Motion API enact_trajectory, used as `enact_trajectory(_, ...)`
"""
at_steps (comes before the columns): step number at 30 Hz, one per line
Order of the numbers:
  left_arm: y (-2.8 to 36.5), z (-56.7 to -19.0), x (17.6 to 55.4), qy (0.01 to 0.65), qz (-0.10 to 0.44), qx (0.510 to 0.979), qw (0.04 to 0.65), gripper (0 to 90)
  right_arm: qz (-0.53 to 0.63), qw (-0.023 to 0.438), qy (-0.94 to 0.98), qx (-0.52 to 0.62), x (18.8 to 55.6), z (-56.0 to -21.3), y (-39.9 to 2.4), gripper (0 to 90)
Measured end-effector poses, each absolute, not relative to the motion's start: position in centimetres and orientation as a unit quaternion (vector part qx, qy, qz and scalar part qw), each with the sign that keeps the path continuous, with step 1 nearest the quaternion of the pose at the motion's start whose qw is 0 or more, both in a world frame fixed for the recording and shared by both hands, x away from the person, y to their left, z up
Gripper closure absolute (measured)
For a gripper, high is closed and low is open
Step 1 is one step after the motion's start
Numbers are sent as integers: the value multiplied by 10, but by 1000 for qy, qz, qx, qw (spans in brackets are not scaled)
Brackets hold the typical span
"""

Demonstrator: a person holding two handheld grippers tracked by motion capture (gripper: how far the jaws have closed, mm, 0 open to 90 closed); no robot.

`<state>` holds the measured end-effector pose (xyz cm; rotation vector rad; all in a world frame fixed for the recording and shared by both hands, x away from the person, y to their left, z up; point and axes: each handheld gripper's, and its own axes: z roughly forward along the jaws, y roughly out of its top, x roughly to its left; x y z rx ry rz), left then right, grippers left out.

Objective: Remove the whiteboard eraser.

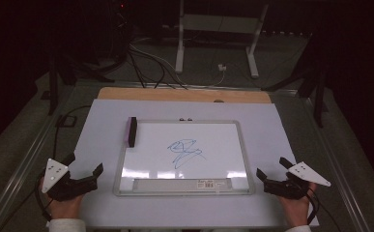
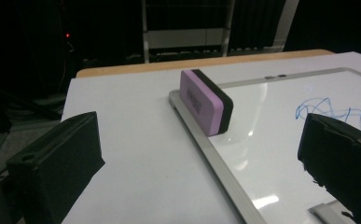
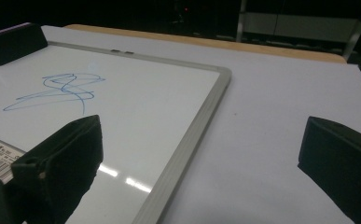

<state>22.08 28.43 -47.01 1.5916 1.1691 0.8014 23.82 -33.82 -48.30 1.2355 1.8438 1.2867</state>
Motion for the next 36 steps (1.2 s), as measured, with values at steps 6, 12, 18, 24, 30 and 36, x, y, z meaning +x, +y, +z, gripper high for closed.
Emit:
enact_trajectory(6,290,-472,219,497,328,647,477,6,484,276,687,467,239,-484,-339,0)
enact_trajectory(12,295,-473,218,509,314,641,481,5,487,274,683,470,240,-485,-339,0)
enact_trajectory(18,293,-470,222,511,304,642,483,6,486,278,680,473,239,-486,-340,0)
enact_trajectory(24,295,-466,228,512,301,642,486,6,488,281,675,476,239,-486,-341,0)
enact_trajectory(30,293,-460,234,504,302,651,481,6,490,281,673,477,239,-486,-342,0)
enact_trajectory(36,292,-453,243,500,303,649,487,6,490,282,672,478,238,-486,-343,0)
